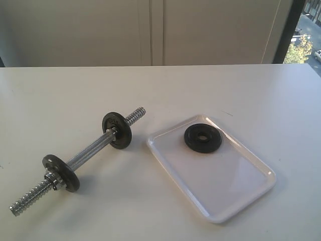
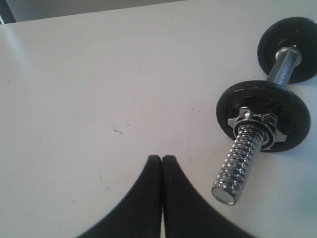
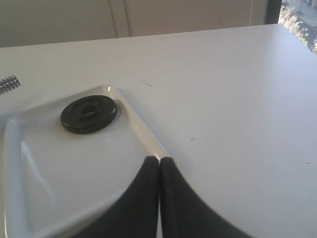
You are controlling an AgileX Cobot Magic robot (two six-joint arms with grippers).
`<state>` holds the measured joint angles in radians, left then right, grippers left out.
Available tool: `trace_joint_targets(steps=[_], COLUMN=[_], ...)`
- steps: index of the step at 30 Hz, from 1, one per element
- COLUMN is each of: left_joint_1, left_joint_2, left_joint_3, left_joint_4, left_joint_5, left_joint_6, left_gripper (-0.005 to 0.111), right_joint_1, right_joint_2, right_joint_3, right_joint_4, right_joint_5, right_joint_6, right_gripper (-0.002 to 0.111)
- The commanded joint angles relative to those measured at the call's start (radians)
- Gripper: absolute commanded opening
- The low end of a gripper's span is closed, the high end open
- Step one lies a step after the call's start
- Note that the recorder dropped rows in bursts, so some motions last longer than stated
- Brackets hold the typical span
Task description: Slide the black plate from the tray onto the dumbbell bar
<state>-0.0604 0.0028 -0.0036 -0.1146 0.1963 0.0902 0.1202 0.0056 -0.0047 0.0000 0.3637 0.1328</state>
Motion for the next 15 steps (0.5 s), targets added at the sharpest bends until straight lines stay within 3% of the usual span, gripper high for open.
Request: trace_joint_targets(steps=[1, 10, 15], left_joint_1=[0.000, 0.000, 0.000], left_joint_2=[-0.003, -0.003, -0.003], left_joint_3=[0.004, 0.004, 0.004], left_joint_4=[-0.007, -0.001, 0.020], left_joint_5=[-0.087, -0.129, -0.291], left_joint_6=[-0.004, 0.001, 0.029], left_gripper=[0.000, 0.000, 0.000], right_joint_1=[0.001, 0.001, 0.001], right_joint_2=[-0.006, -0.006, -0.006], right_joint_3=[0.005, 0.005, 0.005], right_joint_4=[0.000, 0.000, 0.000], right_joint_5=[-0.014, -0.014, -0.014], right_joint_6=[0.004, 0.004, 0.004], right_gripper=[0.000, 0.000, 0.000])
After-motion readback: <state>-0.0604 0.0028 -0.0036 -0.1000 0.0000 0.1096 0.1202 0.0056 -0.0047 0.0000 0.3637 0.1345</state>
